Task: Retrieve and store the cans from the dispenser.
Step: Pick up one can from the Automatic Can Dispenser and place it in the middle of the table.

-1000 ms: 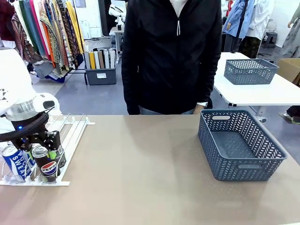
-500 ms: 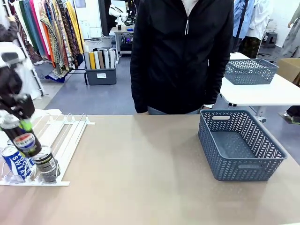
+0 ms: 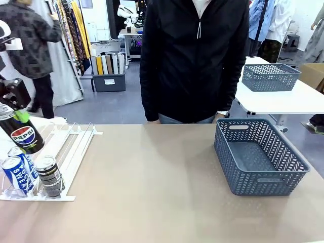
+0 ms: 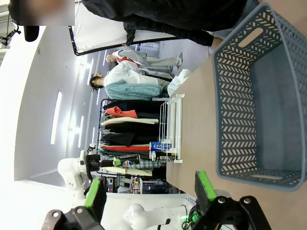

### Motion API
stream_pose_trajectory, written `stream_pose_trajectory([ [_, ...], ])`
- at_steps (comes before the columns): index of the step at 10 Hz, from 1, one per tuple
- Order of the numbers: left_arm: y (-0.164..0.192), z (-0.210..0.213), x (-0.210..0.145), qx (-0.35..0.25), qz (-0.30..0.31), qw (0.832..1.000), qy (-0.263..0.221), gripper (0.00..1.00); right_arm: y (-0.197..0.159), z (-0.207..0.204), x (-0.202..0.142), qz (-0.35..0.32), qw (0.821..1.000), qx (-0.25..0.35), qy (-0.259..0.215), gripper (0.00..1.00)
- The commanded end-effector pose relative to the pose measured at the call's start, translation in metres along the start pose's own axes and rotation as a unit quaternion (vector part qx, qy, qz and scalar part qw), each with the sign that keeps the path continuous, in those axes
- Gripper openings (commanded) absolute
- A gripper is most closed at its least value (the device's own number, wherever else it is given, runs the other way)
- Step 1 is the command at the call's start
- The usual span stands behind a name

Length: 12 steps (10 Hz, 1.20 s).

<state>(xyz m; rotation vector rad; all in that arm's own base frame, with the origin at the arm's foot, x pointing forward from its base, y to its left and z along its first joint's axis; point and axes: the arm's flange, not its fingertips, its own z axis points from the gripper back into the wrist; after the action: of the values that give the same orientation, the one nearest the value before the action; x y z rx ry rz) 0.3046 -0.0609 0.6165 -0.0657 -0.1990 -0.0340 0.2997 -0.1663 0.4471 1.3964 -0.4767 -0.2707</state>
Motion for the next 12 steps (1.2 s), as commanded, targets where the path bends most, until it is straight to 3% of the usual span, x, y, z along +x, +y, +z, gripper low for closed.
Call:
stream_pose_trajectory([
  [1, -0.002, 0.001, -0.001, 0.009, -0.001, 1.0, 0.0, 0.0, 0.003, 0.001, 0.001, 0.004, 1.0, 0.005, -0.001, 1.0],
  [5, -0.001, -0.004, 0.0, 0.002, -0.002, 1.0, 0.006, 0.0, 0.003, 0.001, 0.001, 0.004, 1.0, 0.005, -0.001, 1.0],
  [6, -0.016, -0.003, -0.004, -0.074, -0.022, 0.997, -0.021, 0.0, 0.003, 0.001, 0.001, 0.004, 1.0, 0.005, -0.001, 1.0],
  [7, -0.052, 0.0, -0.003, -0.086, -0.01, 0.996, -0.021, 0.0, 0.003, 0.001, 0.001, 0.004, 1.0, 0.005, -0.001, 1.0],
  [9, -0.145, -0.015, 0.024, -0.114, -0.065, 0.991, -0.02, 0.0, 0.003, 0.001, 0.001, 0.004, 1.0, 0.005, -0.001, 1.0],
  [10, -0.203, -0.044, 0.047, -0.087, -0.082, 0.993, 0.01, 0.0, 0.003, 0.001, 0.001, 0.004, 1.0, 0.005, -0.001, 1.0],
  [11, -0.236, -0.06, 0.055, -0.101, -0.109, 0.988, 0.026, 0.0, 0.003, 0.001, 0.001, 0.004, 1.0, 0.005, -0.001, 1.0],
  [12, -0.296, -0.092, 0.065, -0.094, -0.137, 0.986, 0.031, 0.0, 0.003, 0.001, 0.001, 0.004, 1.0, 0.005, -0.001, 1.0],
])
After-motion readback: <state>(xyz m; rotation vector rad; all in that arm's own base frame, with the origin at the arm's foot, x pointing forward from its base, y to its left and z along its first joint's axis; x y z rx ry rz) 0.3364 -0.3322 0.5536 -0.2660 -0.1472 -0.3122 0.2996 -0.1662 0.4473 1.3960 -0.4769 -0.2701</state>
